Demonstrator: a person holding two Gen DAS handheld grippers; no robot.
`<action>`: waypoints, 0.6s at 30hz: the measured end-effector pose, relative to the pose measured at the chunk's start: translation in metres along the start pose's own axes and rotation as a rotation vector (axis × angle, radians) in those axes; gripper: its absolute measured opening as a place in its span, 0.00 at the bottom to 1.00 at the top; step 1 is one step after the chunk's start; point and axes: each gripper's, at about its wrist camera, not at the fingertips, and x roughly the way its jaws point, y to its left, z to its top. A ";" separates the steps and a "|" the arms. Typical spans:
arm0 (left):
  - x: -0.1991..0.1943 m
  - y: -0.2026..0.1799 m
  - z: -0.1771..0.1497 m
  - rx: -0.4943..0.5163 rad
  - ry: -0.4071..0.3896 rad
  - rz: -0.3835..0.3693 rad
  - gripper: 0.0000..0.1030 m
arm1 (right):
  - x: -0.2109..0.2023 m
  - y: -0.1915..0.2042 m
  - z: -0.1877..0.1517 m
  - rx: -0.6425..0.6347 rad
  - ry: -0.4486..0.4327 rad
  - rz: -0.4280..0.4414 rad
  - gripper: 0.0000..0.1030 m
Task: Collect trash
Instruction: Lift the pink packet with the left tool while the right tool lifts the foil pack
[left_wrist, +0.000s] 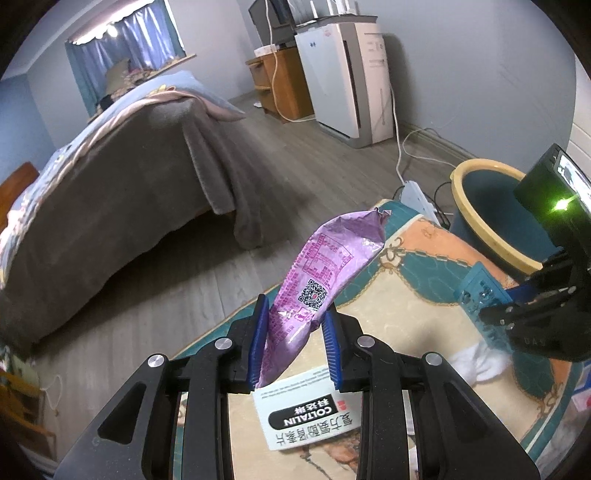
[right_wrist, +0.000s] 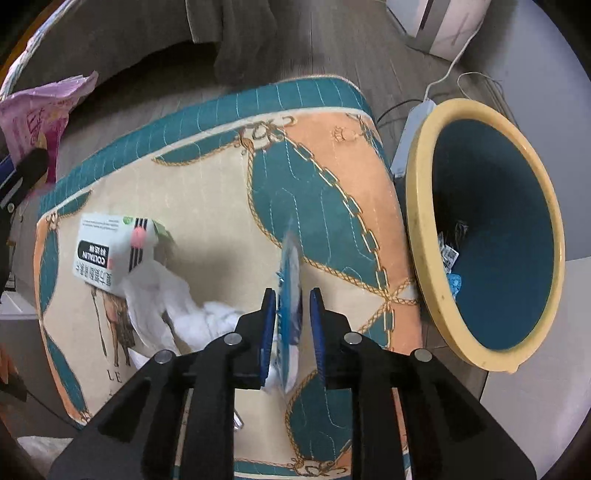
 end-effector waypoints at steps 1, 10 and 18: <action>0.000 0.000 0.000 -0.002 0.000 -0.001 0.29 | -0.005 -0.002 0.001 0.008 -0.019 0.003 0.13; -0.010 -0.010 0.008 0.021 -0.029 -0.012 0.29 | -0.077 -0.024 0.012 0.087 -0.234 0.076 0.06; -0.020 -0.024 0.015 0.024 -0.041 -0.039 0.29 | -0.072 -0.033 0.018 0.058 -0.211 0.110 0.03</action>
